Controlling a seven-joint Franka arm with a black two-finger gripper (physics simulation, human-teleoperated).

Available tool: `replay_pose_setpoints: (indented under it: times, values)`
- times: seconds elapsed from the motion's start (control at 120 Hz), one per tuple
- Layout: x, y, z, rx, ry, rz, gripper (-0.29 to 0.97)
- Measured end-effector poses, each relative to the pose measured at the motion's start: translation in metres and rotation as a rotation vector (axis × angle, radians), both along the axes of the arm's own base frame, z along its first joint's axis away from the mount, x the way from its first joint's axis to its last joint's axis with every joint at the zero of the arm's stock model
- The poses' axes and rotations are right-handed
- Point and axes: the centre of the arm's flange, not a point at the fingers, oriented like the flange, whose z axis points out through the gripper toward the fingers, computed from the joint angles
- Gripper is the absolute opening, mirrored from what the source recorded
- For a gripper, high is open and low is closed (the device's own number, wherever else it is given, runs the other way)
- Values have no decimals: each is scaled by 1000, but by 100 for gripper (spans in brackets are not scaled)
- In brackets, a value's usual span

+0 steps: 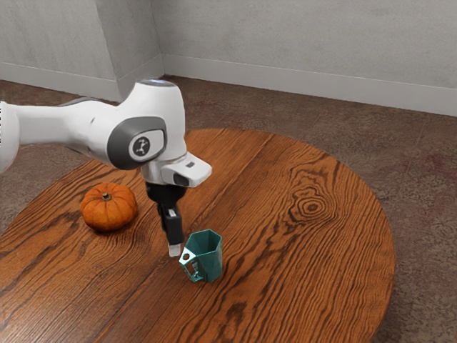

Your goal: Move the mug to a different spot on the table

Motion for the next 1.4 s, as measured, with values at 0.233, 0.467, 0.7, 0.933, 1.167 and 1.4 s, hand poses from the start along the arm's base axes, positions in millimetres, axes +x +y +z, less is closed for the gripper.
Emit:
replay_pose_setpoints:
  times: [0.233, 0.467, 0.7, 0.933, 1.167, 1.4]
  values:
    - [-19, 11, -61, -52, 39, 54, 68]
    - [-6, 25, -97, -121, -23, 98, 68]
    - [11, 39, -121, -157, -83, 112, 62]
    - [16, 43, -132, -177, -131, 124, 40]
    - [16, 45, -141, -191, -168, 136, 25]
    - [18, 46, -145, -198, -213, 149, 13]
